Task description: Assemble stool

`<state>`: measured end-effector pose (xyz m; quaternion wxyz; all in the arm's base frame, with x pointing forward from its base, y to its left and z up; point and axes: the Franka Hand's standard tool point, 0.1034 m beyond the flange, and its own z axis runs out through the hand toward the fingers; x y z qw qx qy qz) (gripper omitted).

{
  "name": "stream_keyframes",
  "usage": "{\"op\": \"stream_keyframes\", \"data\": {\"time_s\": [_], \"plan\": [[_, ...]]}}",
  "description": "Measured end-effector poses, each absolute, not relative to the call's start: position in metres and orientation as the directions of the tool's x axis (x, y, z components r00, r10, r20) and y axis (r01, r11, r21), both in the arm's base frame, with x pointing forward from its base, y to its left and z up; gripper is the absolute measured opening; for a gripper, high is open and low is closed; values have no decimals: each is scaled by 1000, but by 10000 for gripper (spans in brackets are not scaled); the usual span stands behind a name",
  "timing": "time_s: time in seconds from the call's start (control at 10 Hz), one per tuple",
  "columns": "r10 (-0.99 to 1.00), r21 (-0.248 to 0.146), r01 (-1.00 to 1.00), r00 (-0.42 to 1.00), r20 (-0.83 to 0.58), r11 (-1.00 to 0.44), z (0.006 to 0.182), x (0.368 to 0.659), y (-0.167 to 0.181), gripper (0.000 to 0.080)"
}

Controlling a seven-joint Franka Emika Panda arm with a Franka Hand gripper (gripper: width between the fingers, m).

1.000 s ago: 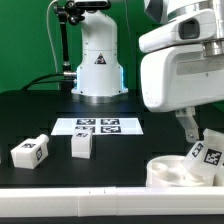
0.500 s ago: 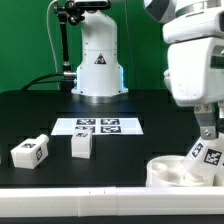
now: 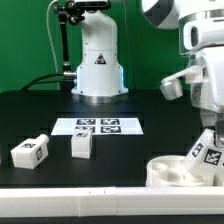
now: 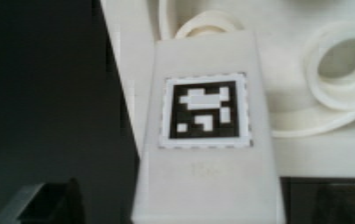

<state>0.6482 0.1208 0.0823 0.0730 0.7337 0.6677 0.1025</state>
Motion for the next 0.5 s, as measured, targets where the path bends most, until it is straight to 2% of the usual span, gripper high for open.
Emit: {"op": "stream_keyframes", "data": {"time_s": [0.3,0.4,0.5], "plan": [[995,242,965,87,50,-97,81,648,120,637],[995,242,965,87,50,-97,81,648,120,468],[995,237,966,91,49,-100,80,646,119,342]]}}
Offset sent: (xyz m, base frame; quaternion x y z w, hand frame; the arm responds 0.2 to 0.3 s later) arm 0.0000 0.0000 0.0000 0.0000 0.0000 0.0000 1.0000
